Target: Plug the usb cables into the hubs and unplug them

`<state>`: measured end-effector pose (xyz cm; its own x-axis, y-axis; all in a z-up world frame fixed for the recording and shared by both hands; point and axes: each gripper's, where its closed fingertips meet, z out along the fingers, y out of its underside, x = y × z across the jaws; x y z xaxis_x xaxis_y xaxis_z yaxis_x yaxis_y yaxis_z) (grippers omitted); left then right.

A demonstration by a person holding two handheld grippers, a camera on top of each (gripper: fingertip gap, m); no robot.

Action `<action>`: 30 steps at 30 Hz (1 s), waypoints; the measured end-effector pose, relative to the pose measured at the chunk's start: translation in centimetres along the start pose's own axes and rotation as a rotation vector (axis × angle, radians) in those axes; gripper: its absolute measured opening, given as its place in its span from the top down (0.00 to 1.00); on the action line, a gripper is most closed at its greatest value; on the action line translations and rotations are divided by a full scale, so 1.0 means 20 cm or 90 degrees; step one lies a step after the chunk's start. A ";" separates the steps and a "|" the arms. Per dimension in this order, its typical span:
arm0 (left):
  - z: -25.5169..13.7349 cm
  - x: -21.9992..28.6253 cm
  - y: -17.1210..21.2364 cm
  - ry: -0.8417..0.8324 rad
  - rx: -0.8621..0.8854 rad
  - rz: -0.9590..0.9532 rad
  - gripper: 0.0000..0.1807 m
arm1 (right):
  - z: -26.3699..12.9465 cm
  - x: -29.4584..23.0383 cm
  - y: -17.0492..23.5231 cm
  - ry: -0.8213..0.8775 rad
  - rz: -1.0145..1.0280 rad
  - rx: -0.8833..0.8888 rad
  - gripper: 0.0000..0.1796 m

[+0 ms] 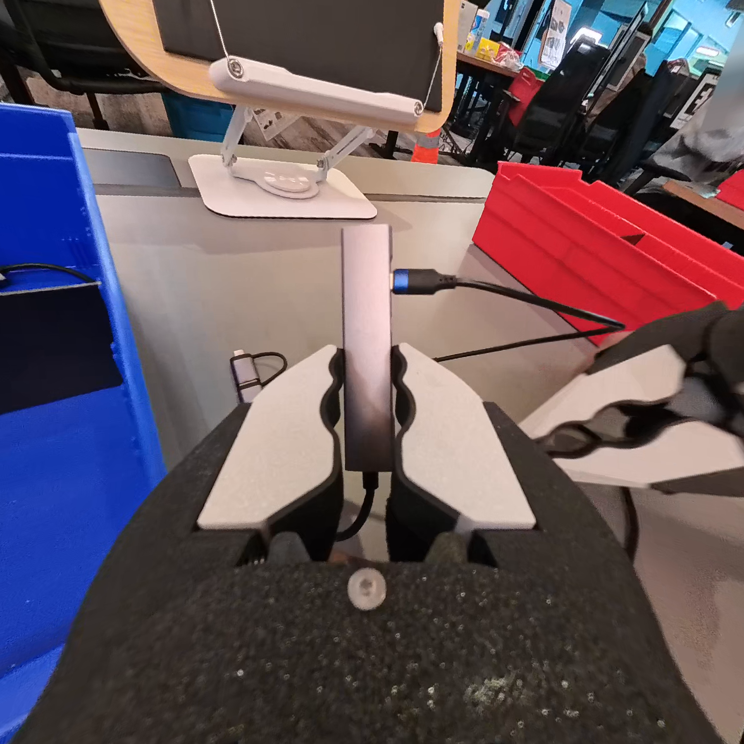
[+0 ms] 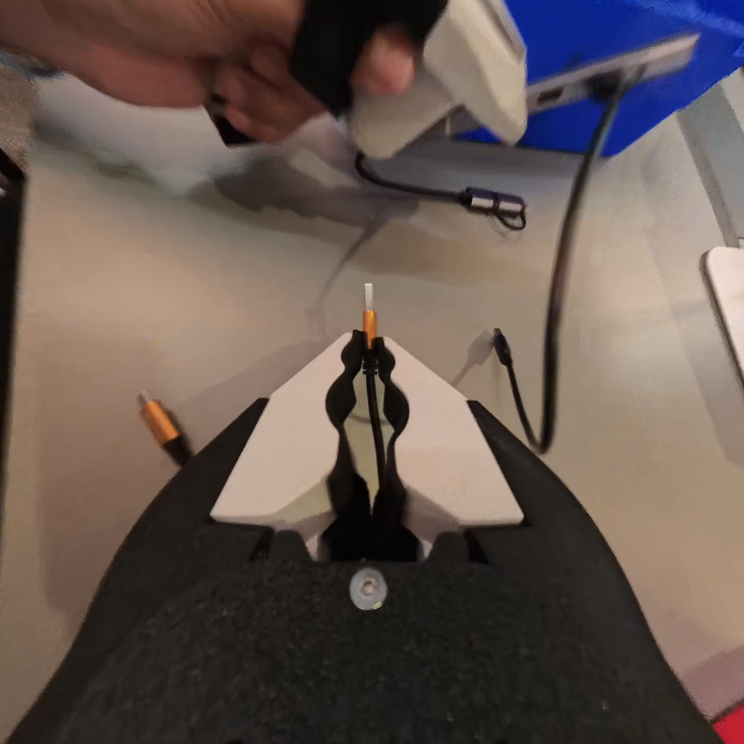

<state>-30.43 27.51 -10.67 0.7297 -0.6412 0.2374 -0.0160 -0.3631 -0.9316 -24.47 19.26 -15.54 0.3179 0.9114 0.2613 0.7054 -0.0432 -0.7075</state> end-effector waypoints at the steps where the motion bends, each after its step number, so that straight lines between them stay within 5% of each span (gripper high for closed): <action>1: 0.00 0.00 0.00 0.002 0.000 -0.001 0.88 | -0.07 -0.01 -0.04 0.004 -0.001 0.020 0.97; 6: 0.01 0.04 0.01 0.024 -0.002 -0.017 0.88 | -0.63 0.07 -0.28 0.077 -0.032 0.117 0.97; 9: 0.03 0.08 0.01 0.034 -0.005 -0.009 0.88 | -1.10 0.31 -0.33 0.221 -0.034 0.141 0.97; 14: 0.05 0.14 0.01 0.062 -0.006 0.001 0.88 | -1.61 0.78 0.01 0.453 0.021 0.023 0.97; 21: 0.05 0.17 0.01 0.063 -0.009 0.018 0.88 | -1.53 1.04 0.49 0.504 0.147 -0.014 0.97; 30: 0.03 0.17 0.01 0.059 -0.010 0.027 0.88 | -1.55 1.14 0.51 0.581 0.171 0.017 0.97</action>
<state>-27.54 25.70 -10.32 0.6617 -0.7158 0.2234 -0.0561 -0.3443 -0.9372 9.53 26.83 3.60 0.8474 0.2003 0.4917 0.5255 -0.1853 -0.8303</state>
